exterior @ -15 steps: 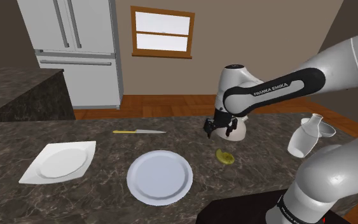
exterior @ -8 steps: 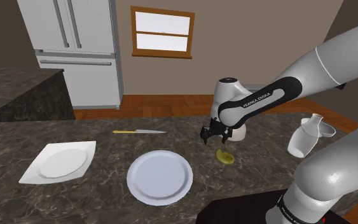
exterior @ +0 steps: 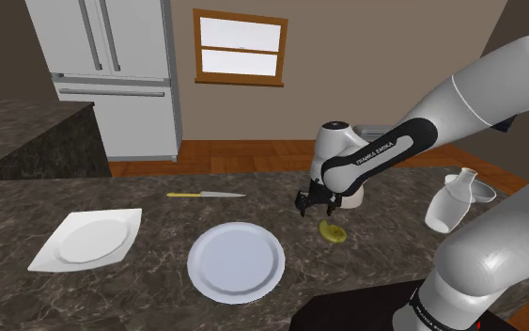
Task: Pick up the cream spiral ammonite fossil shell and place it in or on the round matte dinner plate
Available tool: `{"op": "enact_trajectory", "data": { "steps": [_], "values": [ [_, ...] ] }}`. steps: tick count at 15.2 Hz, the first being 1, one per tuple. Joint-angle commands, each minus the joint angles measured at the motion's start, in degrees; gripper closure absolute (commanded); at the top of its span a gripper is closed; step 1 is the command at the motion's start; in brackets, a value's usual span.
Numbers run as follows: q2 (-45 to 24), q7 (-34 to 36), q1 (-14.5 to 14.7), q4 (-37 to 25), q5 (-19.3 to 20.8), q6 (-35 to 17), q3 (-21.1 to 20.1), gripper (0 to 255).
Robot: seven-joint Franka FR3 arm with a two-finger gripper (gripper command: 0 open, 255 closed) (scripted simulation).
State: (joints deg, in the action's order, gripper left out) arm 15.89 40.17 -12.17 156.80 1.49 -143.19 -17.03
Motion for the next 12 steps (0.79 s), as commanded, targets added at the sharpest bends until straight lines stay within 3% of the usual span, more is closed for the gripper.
{"op": "enact_trajectory", "data": {
  "steps": [1, 2, 3, 12],
  "values": [
    [-0.04, 0.02, -0.01, 0.00, 0.02, -0.05, -0.01, 0],
    [-0.04, 0.02, -0.01, 0.00, 0.02, -0.05, -0.01, 0],
    [-0.04, 0.02, -0.01, 0.01, 0.02, -0.05, -0.01, 255],
    [-0.04, 0.02, -0.01, 0.01, 0.02, -0.05, -0.01, 255]
  ]
}}
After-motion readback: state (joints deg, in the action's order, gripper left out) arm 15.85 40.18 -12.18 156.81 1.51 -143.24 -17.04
